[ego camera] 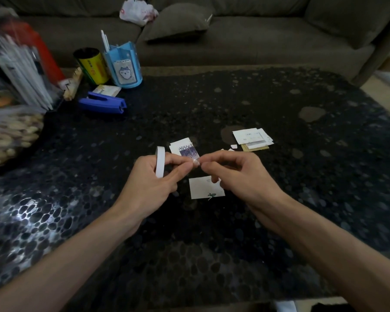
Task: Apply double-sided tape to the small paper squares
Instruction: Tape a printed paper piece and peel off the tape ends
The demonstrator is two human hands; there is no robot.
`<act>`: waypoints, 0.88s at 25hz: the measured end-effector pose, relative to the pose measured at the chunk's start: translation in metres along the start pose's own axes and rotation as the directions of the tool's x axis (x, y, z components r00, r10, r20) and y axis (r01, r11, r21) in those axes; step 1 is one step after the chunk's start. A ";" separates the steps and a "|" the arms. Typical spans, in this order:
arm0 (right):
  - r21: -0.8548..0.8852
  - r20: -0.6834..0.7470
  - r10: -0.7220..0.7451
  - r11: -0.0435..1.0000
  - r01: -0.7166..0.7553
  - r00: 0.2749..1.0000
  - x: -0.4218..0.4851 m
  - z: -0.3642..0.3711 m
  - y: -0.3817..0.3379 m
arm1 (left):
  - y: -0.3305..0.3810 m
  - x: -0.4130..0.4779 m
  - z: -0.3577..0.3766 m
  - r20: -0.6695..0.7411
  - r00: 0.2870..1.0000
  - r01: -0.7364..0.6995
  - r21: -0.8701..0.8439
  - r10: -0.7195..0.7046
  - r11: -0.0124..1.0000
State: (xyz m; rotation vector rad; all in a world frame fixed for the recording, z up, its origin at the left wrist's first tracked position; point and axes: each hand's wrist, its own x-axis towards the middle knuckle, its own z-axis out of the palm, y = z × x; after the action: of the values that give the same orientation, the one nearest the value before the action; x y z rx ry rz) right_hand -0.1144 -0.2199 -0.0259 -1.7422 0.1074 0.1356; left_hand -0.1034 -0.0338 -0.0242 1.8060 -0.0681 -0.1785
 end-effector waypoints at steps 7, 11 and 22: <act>0.007 -0.001 -0.023 1.000 0.023 1.000 -0.001 -0.002 0.001 | -0.004 0.003 -0.001 0.027 1.000 -0.013 0.017 0.012 1.000; -0.004 -0.023 -0.006 1.000 0.006 1.000 0.001 -0.002 0.003 | -0.007 0.003 0.000 0.032 0.999 -0.005 0.016 0.005 1.000; -0.288 -0.028 0.215 0.933 -0.214 0.976 0.007 -0.013 0.011 | -0.026 0.016 -0.016 0.150 0.972 -0.233 0.508 0.181 0.829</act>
State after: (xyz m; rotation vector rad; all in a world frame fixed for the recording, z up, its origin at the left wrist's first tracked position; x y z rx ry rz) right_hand -0.1085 -0.2348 -0.0352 -2.0197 0.2882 0.3295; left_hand -0.0862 -0.0148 -0.0471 2.3191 -0.4174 -0.0942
